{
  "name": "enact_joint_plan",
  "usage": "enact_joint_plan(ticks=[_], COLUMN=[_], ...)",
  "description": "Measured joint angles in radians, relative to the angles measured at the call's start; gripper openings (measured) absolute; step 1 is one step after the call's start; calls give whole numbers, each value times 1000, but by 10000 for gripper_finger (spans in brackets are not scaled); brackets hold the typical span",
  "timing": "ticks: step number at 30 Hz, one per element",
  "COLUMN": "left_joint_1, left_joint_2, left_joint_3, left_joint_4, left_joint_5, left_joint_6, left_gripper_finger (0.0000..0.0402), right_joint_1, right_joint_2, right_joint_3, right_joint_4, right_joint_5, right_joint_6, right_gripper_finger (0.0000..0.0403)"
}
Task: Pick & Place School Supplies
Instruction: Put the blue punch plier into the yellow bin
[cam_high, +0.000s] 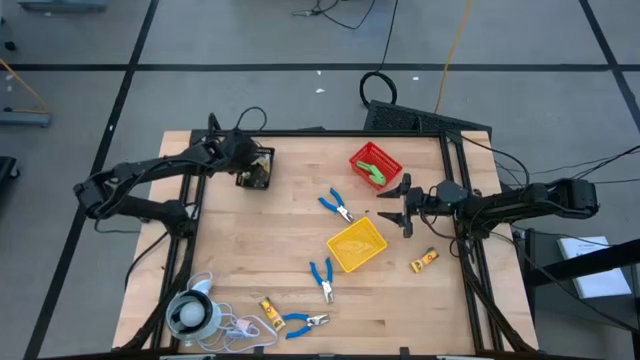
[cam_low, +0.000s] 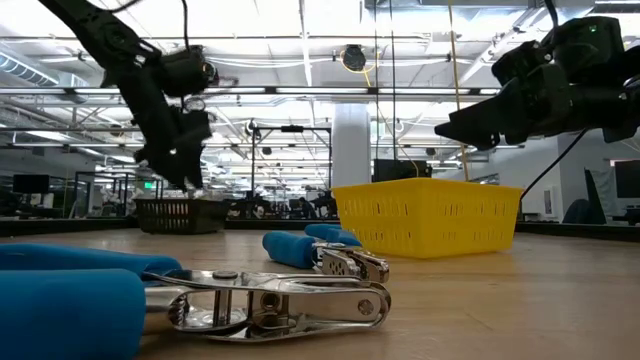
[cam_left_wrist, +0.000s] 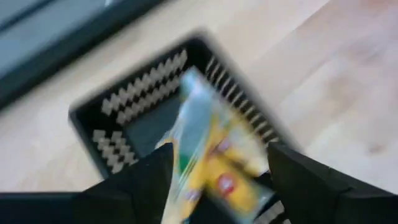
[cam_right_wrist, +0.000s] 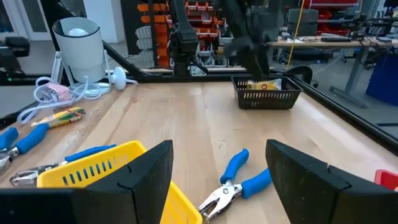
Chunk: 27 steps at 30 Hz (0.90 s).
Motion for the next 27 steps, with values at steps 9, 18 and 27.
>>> enact_joint_plan(ticks=[9,18,27], left_joint_1=[-167,-459,-646], left_joint_2=[-206,-318,-317], left_joint_3=[-35,-320,-523], left_joint_4=[261,689,1053], left_joint_5=[180,192,117], left_joint_6=[121,113,72], left_gripper_finger=[268,244,244], right_joint_1=[30,54,20], right_joint_2=[21,245,569], right_joint_3=[145,502,779], right_joint_4=[-315,-653,-866], right_joint_5=[29,26,32], right_joint_6=[31,40,66], right_gripper_finger=[247,247,247])
